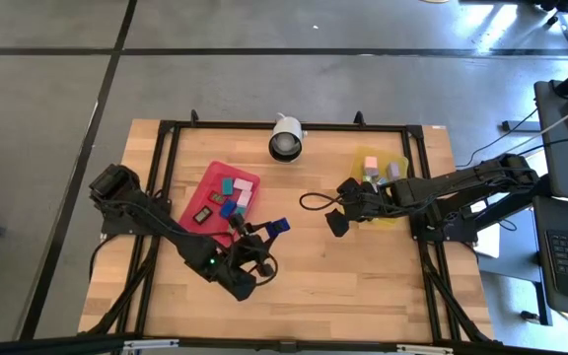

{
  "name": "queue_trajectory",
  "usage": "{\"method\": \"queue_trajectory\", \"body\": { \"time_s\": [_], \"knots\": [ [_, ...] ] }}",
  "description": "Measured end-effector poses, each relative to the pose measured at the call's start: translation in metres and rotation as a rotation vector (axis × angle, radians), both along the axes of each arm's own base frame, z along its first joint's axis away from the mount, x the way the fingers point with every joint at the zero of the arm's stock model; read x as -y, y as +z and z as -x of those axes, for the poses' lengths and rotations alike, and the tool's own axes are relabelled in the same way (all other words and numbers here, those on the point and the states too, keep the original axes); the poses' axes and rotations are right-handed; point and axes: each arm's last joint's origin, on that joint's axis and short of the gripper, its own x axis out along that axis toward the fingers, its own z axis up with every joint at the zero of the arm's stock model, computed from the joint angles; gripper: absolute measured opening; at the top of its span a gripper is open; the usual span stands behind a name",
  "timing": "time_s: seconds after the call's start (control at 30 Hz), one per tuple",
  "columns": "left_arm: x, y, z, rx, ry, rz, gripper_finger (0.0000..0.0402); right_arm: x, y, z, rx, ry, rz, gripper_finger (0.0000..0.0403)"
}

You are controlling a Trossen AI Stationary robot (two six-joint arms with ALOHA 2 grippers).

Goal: Pick & Place Office items
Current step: Put the dark blue digital timer into the pink bin

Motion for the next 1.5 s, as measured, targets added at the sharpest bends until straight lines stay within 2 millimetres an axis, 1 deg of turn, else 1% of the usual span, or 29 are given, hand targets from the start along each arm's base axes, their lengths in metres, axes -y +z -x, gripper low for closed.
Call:
{"method": "queue_trajectory", "body": {
  "time_s": [0.17,0.3,0.4,0.5,0.6,0.7,0.8,0.87,0.93,1.23,1.33,1.5],
  "knots": [
    [-0.005,-0.008,0.009,-0.136,-0.010,-0.038,0.0160,0.000,0.000,0.000,0.000,-0.001,0.000,0.0318],
    [-0.019,-0.017,0.020,-0.282,0.034,-0.036,0.0160,0.000,0.000,0.000,0.000,0.000,0.000,0.0318],
    [-0.036,-0.022,0.033,-0.408,0.125,-0.010,0.0160,0.000,0.000,0.000,0.000,0.000,0.000,0.0318],
    [-0.054,-0.023,0.049,-0.524,0.255,0.020,0.0160,0.000,0.000,0.000,0.000,0.000,0.000,0.0318],
    [-0.068,-0.029,0.064,-0.659,0.367,0.040,0.0160,0.000,0.000,0.000,0.000,0.000,0.000,0.0318],
    [-0.077,-0.039,0.077,-0.781,0.453,0.096,0.0160,0.000,0.000,0.000,0.000,0.000,0.000,0.0318],
    [-0.082,-0.052,0.087,-0.864,0.492,0.137,0.0160,0.000,0.000,0.000,0.000,0.000,0.000,0.0318],
    [-0.083,-0.059,0.091,-0.882,0.499,0.157,0.0160,0.000,0.000,0.000,0.000,-0.001,0.000,0.0318],
    [-0.084,-0.062,0.094,-0.882,0.499,0.163,0.0161,0.000,0.000,0.000,0.000,0.000,0.000,0.0318],
    [-0.084,-0.062,0.092,-0.845,0.499,0.146,0.0162,0.000,0.000,0.000,0.000,0.000,0.000,0.0318],
    [-0.084,-0.062,0.091,-0.828,0.508,0.151,0.0170,0.000,0.000,0.000,0.000,0.000,0.000,0.0318],
    [-0.084,-0.062,0.091,-0.816,0.514,0.154,0.0195,0.000,0.000,0.000,0.000,0.000,0.000,0.0318]
  ]
}}
